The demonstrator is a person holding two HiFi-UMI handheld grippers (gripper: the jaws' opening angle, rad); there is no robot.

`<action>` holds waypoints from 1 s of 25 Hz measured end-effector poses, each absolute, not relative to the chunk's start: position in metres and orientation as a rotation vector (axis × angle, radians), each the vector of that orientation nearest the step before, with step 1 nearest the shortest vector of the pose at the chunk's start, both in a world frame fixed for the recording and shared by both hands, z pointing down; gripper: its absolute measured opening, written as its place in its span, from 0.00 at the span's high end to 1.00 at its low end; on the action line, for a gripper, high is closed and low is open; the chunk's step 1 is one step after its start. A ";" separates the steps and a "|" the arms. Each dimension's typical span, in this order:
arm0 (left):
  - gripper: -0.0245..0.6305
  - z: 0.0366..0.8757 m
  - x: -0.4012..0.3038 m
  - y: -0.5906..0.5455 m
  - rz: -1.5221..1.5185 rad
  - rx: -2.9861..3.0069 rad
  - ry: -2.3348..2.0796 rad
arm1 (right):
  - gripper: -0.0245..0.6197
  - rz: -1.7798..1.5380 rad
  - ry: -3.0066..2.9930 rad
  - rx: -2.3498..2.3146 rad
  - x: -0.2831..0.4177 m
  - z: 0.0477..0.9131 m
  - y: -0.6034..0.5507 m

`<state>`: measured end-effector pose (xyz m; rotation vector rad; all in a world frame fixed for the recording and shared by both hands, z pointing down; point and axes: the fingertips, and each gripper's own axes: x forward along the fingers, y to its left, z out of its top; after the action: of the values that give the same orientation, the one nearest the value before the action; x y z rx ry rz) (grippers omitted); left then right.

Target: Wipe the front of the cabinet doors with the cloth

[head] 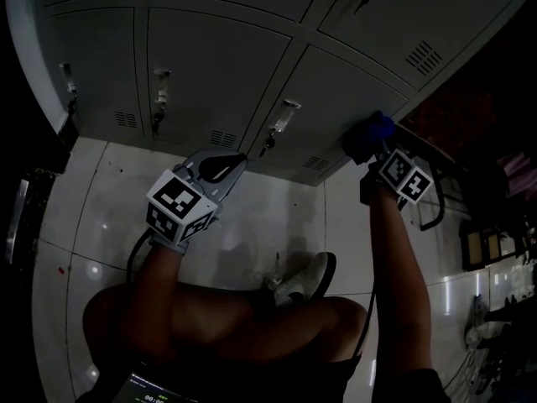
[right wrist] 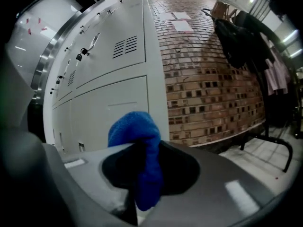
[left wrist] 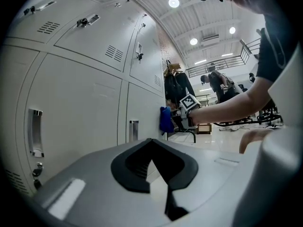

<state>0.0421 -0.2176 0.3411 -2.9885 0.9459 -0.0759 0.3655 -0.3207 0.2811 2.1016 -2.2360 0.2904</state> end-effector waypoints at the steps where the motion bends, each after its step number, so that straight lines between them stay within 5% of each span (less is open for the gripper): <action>1: 0.96 0.341 0.042 -0.218 -0.079 -2.989 0.946 | 0.84 0.282 -2.215 2.121 0.374 0.282 -0.320; 8: 0.96 0.342 0.043 -0.218 -0.081 -2.989 0.946 | 0.84 0.276 -2.213 2.156 0.376 0.290 -0.308; 25: 0.96 0.334 0.038 -0.220 -0.030 -2.996 0.963 | 0.84 0.219 -2.499 1.670 0.143 0.338 -0.326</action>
<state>0.0383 -0.2196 0.3341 -2.9956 0.9632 -0.0303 0.1435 -0.3262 0.3377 1.6695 -2.4988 0.2188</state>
